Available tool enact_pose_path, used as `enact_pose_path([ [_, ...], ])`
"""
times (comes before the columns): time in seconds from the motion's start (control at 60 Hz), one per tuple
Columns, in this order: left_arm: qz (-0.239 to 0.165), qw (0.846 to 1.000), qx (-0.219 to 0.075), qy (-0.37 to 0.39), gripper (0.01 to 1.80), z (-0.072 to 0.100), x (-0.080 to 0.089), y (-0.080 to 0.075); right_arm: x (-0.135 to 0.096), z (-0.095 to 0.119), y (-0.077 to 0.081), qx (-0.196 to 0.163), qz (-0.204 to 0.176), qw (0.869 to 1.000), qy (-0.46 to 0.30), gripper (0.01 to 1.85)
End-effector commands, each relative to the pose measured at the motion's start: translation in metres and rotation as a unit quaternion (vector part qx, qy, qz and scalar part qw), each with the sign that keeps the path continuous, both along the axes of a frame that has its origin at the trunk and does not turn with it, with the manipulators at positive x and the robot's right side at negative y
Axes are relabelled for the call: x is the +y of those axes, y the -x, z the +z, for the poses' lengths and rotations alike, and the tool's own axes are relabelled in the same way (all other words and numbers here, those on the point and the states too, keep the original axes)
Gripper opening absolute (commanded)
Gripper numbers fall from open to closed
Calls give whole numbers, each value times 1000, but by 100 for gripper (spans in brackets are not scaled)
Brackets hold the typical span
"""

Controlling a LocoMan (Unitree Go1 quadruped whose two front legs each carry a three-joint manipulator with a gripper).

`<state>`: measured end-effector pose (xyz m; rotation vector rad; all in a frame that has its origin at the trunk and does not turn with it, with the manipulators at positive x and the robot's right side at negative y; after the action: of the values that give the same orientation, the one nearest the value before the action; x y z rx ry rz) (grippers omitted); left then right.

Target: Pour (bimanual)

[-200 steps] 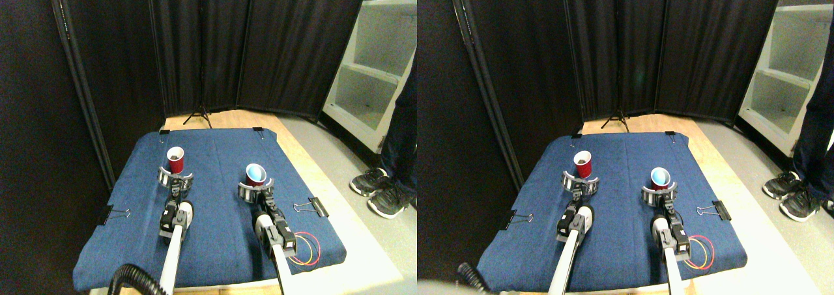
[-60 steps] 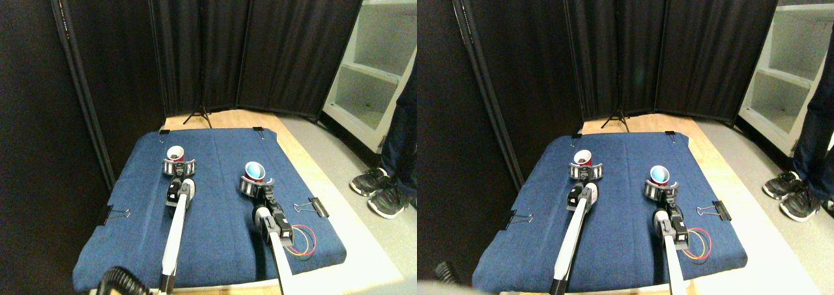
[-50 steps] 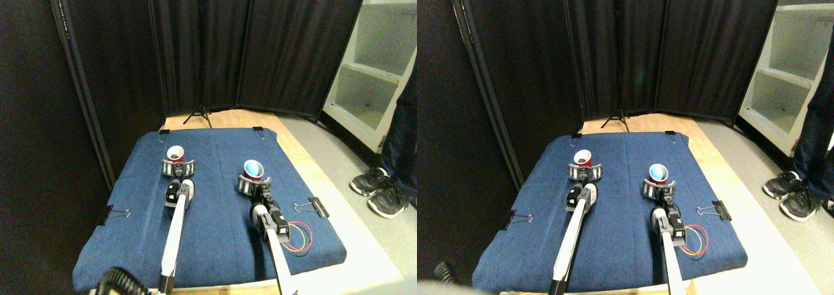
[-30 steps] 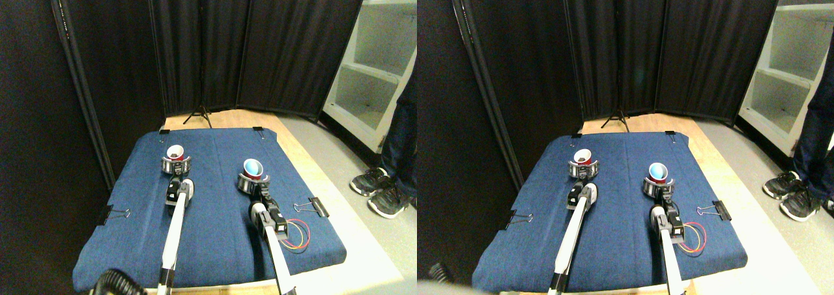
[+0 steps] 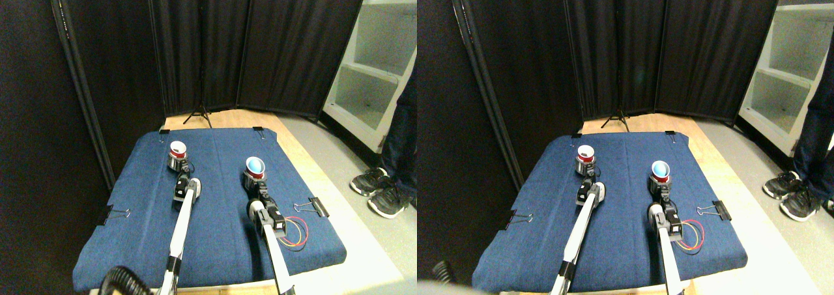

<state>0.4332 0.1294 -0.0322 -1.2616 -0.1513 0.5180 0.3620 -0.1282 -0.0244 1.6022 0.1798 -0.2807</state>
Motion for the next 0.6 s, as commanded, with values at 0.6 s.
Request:
enact_pose_path([
  [0.6,-147,989,22,-9,33,70,-47,22,-7,57,-2,-49,46,991,115,33],
])
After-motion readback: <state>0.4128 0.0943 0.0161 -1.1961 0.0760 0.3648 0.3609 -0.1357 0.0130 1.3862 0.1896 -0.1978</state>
